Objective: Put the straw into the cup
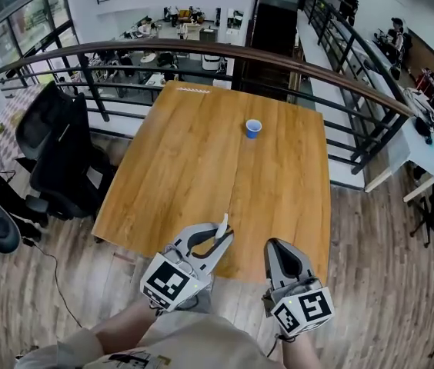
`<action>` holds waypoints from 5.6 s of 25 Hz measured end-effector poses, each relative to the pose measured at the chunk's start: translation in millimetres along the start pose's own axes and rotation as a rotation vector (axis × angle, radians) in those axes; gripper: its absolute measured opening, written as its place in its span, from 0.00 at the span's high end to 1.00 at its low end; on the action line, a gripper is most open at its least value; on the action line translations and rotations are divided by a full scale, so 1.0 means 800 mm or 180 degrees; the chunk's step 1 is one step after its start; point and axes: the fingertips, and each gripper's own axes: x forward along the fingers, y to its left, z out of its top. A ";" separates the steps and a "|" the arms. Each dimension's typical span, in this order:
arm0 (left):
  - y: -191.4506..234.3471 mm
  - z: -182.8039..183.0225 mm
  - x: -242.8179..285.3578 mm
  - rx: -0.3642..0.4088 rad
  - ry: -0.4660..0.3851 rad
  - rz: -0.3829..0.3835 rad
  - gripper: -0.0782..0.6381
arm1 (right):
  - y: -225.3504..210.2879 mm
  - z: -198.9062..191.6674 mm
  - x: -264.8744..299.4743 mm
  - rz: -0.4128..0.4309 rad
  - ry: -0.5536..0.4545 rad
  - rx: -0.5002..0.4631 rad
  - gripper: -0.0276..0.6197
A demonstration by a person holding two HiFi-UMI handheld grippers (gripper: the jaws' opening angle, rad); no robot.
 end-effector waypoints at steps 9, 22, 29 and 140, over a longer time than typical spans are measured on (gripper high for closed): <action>0.120 0.016 0.063 -0.0073 -0.0109 -0.0071 0.83 | -0.049 0.034 0.115 -0.0112 -0.0005 -0.0050 0.92; 0.210 0.020 0.128 -0.0502 -0.0153 -0.0153 0.83 | -0.110 0.055 0.191 -0.0299 0.0049 -0.0180 0.92; 0.214 0.011 0.143 -0.0550 -0.0078 -0.0006 0.83 | -0.126 0.038 0.203 -0.0147 0.0155 -0.0103 0.92; 0.431 -0.050 0.521 0.0023 -0.0504 0.0238 0.71 | -0.417 0.034 0.422 -0.0018 -0.0124 0.0208 0.92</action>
